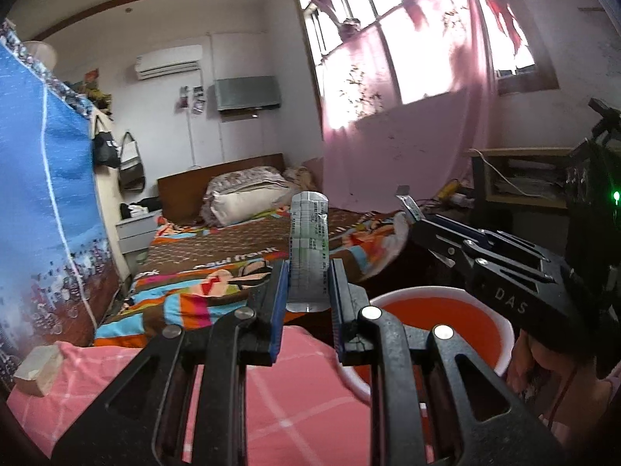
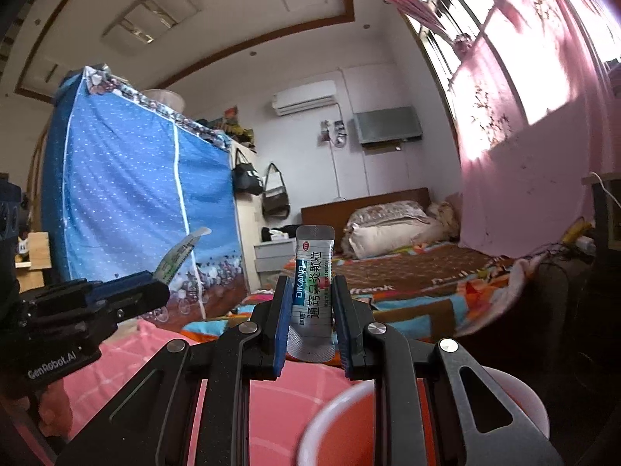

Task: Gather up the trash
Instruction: 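Carry the grey packet and white sachet over the orange bucket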

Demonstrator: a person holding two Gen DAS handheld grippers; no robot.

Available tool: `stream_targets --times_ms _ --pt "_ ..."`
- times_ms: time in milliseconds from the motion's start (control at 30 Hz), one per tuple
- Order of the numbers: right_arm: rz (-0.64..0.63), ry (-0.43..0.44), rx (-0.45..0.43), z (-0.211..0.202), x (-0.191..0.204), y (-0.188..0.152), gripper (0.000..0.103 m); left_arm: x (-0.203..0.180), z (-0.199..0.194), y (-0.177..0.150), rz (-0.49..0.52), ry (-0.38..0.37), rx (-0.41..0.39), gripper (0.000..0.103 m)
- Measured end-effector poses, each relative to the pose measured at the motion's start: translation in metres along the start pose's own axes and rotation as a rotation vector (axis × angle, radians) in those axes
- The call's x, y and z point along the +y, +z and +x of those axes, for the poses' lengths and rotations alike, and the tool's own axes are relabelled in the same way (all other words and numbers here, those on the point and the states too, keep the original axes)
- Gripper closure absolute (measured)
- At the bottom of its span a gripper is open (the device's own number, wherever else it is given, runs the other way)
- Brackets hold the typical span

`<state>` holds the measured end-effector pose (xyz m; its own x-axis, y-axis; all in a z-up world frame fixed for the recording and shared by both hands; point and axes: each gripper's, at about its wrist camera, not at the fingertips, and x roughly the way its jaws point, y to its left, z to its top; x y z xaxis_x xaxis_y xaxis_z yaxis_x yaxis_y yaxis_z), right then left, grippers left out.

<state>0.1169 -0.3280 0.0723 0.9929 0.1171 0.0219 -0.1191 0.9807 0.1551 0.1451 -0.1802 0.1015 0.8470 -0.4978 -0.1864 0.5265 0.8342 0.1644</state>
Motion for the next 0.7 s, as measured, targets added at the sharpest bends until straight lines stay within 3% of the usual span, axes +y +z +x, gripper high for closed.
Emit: stream_targets --times_ms 367,700 --pt "0.035 -0.068 0.074 -0.007 -0.028 -0.008 0.084 -0.039 0.024 -0.006 0.017 -0.074 0.051 0.078" --pt "0.07 -0.125 0.278 0.013 -0.043 -0.028 0.083 -0.049 0.053 -0.02 -0.032 -0.134 0.186 0.078"
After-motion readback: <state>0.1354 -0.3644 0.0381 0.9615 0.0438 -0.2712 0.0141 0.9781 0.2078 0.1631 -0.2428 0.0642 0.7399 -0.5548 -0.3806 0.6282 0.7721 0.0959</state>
